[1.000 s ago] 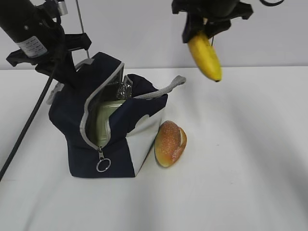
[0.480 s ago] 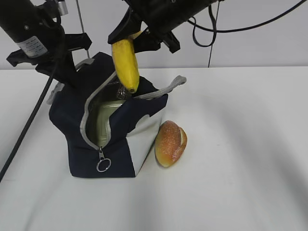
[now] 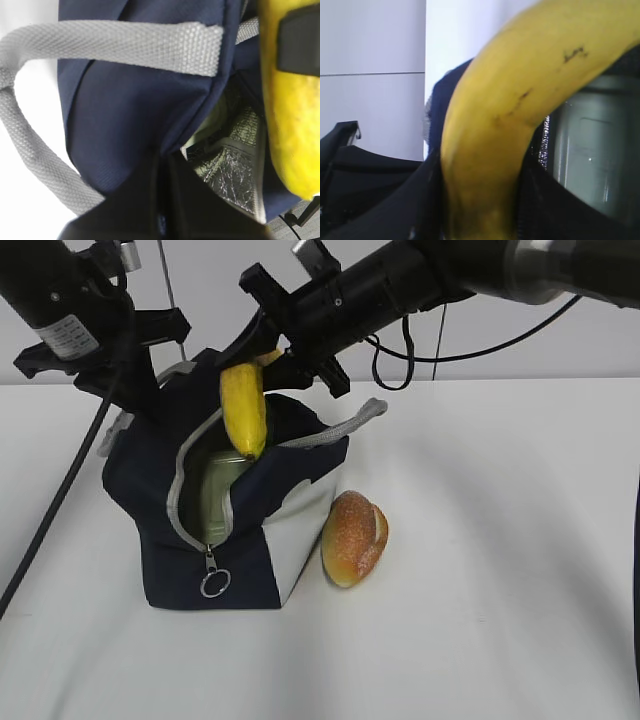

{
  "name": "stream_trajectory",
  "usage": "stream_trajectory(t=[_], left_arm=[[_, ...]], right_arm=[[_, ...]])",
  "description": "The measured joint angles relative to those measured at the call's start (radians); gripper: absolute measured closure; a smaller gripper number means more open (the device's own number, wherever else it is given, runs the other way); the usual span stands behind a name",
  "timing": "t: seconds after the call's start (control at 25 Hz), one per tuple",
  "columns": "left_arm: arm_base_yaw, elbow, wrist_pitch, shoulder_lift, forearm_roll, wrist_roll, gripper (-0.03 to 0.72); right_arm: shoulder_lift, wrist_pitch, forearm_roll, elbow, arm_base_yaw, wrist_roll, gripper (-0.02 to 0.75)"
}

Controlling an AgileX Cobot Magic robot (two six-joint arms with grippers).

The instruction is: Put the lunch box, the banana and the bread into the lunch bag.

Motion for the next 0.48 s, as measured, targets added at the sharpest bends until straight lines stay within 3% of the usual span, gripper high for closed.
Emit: stream_trajectory(t=[0.28, 0.48], left_arm=[[0.0, 0.0, -0.008, 0.0, 0.003, 0.0, 0.688], [0.0, 0.0, -0.014, 0.0, 0.005, 0.0, 0.688]], right_arm=[[0.007, 0.051, -0.169, 0.0, 0.0, 0.041, 0.457], [0.007, 0.096, -0.227, 0.0, 0.0, 0.079, 0.457]])
